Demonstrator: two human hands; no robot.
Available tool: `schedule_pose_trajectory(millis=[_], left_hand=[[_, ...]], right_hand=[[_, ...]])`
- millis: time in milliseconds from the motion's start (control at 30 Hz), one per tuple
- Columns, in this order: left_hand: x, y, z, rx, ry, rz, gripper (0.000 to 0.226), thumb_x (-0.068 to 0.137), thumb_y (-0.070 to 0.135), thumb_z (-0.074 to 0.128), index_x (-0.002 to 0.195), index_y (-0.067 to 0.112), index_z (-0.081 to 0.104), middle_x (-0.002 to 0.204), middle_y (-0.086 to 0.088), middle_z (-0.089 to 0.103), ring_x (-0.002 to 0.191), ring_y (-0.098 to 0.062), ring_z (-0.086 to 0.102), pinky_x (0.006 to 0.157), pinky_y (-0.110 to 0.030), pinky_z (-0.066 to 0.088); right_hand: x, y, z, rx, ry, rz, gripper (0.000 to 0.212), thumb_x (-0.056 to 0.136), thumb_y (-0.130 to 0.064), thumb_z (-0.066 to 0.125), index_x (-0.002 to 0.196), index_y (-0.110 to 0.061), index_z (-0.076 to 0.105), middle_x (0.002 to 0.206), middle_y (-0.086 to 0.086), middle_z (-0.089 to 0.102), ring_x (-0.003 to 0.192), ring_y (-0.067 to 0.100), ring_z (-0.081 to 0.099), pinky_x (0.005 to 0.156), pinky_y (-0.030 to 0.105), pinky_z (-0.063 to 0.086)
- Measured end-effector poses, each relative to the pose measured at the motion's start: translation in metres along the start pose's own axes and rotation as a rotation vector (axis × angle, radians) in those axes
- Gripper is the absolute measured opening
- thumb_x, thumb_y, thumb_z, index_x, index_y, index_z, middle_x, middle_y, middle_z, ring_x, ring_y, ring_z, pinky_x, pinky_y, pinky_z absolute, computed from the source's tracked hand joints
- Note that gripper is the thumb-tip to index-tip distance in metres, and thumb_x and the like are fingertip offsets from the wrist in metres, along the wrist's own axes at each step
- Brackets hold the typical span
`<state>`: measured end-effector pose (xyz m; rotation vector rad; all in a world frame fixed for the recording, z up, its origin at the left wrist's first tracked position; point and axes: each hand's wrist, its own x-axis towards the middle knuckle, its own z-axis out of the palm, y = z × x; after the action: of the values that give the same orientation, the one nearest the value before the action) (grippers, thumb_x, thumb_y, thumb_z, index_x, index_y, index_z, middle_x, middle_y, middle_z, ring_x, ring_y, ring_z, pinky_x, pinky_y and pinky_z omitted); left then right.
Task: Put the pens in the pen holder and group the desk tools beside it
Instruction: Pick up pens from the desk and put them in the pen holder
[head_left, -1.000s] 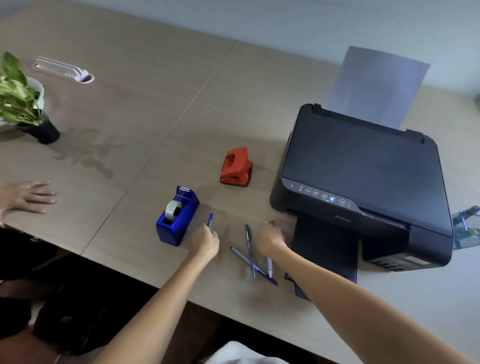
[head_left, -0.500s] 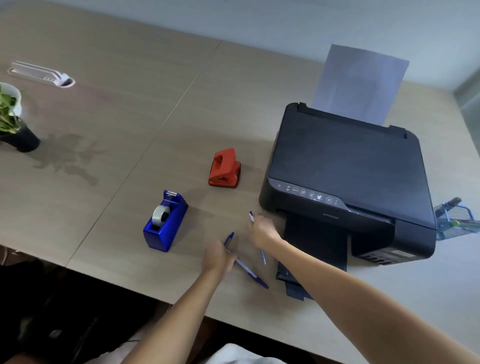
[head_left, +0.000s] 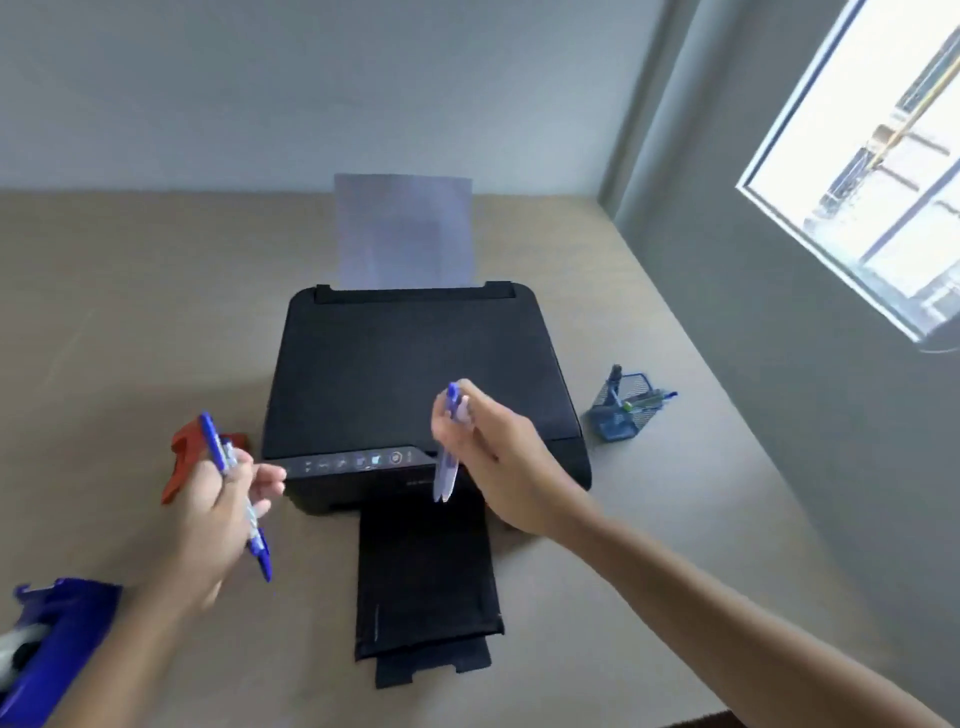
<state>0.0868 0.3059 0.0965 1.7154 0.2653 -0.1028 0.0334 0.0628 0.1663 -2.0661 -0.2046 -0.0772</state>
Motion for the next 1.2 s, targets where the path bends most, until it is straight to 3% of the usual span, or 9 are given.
schedule_pose_trajectory(millis=[133,300,467,600,733,833,933,1067,1200], left_hand=[[-0.008,0.084,0.078,-0.152,-0.240,0.189,0.036,0.103,0.008,0.031,0.079,0.031,0.043,0.101,-0.008,0.067,0.097,-0.018,0.067,0.088,-0.033,0.045],[0.000,0.113,0.237,-0.311,-0.441,0.216,0.023,0.093,0.011,0.056,0.076,0.025,0.047,0.104,-0.013,0.062,0.101,-0.021,0.064,0.083,-0.028,0.046],[0.015,0.086,0.392,-0.261,-0.429,0.212,0.028,0.093,-0.003,0.051,0.079,0.022,0.051,0.113,-0.016,0.066,0.109,-0.022,0.062,0.075,-0.017,0.054],[0.029,0.040,0.456,-0.083,-0.354,0.100,0.034,0.090,-0.001,0.057,0.072,0.028,0.056,0.106,-0.012,0.070,0.107,-0.025,0.065,0.098,-0.043,0.052],[0.031,0.015,0.471,0.066,-0.304,0.029,0.021,0.087,0.000,0.061,0.075,0.017,0.059,0.096,-0.011,0.070,0.089,-0.022,0.066,0.079,-0.028,0.056],[0.032,0.009,0.475,0.153,-0.327,0.067,0.011,0.082,0.002,0.067,0.088,0.010,0.064,0.090,-0.010,0.069,0.079,-0.019,0.063,0.079,-0.033,0.057],[0.030,0.014,0.473,0.132,-0.338,0.082,0.021,0.080,-0.001,0.069,0.096,0.011,0.065,0.094,-0.002,0.067,0.088,-0.015,0.063,0.090,-0.028,0.053],[0.028,0.027,0.456,0.090,-0.318,0.149,0.027,0.083,-0.003,0.065,0.108,0.006,0.064,0.108,-0.005,0.067,0.105,-0.016,0.064,0.101,-0.027,0.048],[0.026,0.050,0.417,0.037,-0.271,0.252,0.024,0.085,-0.005,0.061,0.108,0.002,0.063,0.107,-0.008,0.066,0.106,-0.017,0.064,0.087,-0.008,0.050]], right_hand=[[-0.006,0.048,-0.112,0.058,0.402,0.113,0.017,0.095,-0.023,0.048,0.080,-0.019,0.055,0.064,-0.007,0.054,0.056,0.010,0.049,0.057,0.026,0.043],[-0.012,0.140,-0.211,0.044,0.724,0.250,0.017,0.086,-0.018,0.060,0.072,-0.027,0.062,0.060,-0.017,0.063,0.060,0.013,0.063,0.069,0.041,0.057],[0.004,0.211,-0.241,-0.094,0.684,0.374,0.005,0.079,-0.022,0.063,0.075,-0.019,0.063,0.062,-0.005,0.064,0.072,0.032,0.068,0.074,0.053,0.056],[0.022,0.249,-0.242,-0.136,0.554,0.442,0.005,0.082,-0.014,0.064,0.078,-0.015,0.066,0.069,0.003,0.066,0.072,0.029,0.067,0.074,0.044,0.056],[0.028,0.274,-0.235,-0.127,0.445,0.506,0.006,0.084,-0.013,0.062,0.084,-0.010,0.067,0.078,0.006,0.067,0.078,0.029,0.066,0.073,0.036,0.053],[0.029,0.288,-0.235,-0.117,0.392,0.542,0.006,0.085,-0.013,0.063,0.089,-0.011,0.067,0.082,0.010,0.068,0.078,0.032,0.067,0.063,0.029,0.050],[0.032,0.291,-0.237,-0.111,0.379,0.550,0.008,0.085,-0.016,0.063,0.091,-0.013,0.067,0.083,0.008,0.066,0.078,0.030,0.065,0.063,0.027,0.048],[0.039,0.276,-0.240,-0.164,0.439,0.483,0.012,0.089,-0.019,0.059,0.095,-0.012,0.067,0.094,0.008,0.071,0.087,0.020,0.064,0.081,0.034,0.050],[0.047,0.240,-0.234,-0.182,0.522,0.382,0.013,0.091,-0.015,0.055,0.090,-0.014,0.068,0.094,0.007,0.072,0.090,0.021,0.065,0.084,0.038,0.051]])
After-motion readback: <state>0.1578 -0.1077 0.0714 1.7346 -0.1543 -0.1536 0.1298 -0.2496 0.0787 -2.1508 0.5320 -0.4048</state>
